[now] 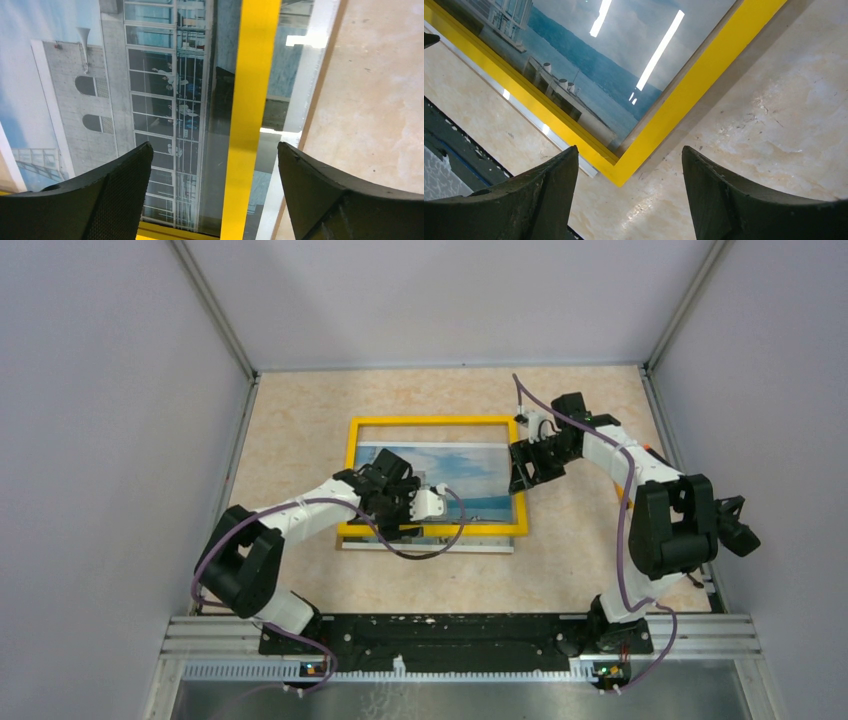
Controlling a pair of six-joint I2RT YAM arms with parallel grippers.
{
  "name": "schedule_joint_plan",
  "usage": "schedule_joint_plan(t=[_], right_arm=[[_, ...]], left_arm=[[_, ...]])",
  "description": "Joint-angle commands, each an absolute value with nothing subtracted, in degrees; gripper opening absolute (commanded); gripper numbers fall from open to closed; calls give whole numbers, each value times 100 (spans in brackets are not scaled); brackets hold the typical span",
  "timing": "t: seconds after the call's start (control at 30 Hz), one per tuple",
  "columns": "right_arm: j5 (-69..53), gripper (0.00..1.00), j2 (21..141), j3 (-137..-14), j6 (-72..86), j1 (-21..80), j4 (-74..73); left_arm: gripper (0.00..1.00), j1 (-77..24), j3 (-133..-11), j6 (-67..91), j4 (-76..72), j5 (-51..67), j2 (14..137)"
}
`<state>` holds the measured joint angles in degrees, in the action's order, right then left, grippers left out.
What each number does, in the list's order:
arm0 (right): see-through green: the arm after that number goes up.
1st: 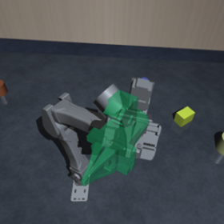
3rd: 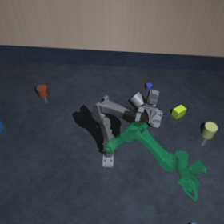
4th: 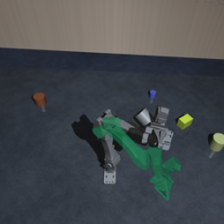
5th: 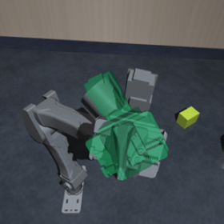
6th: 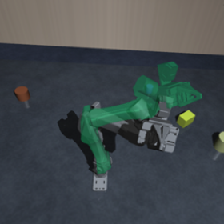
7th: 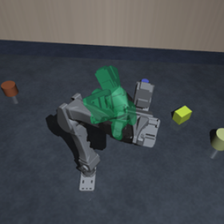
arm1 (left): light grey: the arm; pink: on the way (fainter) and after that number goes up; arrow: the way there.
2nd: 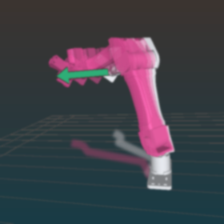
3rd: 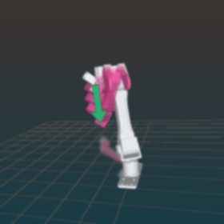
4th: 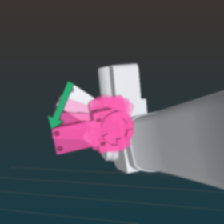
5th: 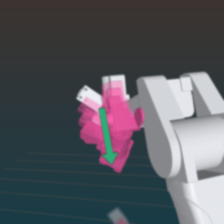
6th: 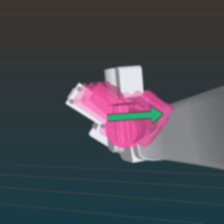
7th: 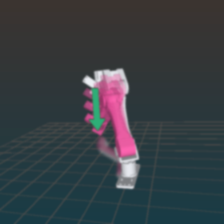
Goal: Take the photo out of the frame
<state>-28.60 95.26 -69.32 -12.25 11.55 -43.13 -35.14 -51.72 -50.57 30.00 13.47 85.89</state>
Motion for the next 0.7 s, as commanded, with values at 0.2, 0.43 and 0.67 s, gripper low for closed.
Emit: schedule_joint_plan(t=[0.2, 0.43, 0.67], right_arm=[[-2971, 73, 9073, -6574, -1327, 1116, -4205], [-2853, 73, 9016, -6582, -1344, 1116, -4244], [-2788, 72, 9009, -6608, -1350, 1116, -4262]], left_arm=[[99, -3669, -4991, -4933, 2725, 1642, 8468], [99, -3798, -4979, -5001, 2576, 1563, 8685], [99, -3882, -4977, -4958, 2322, 1295, 8869]])
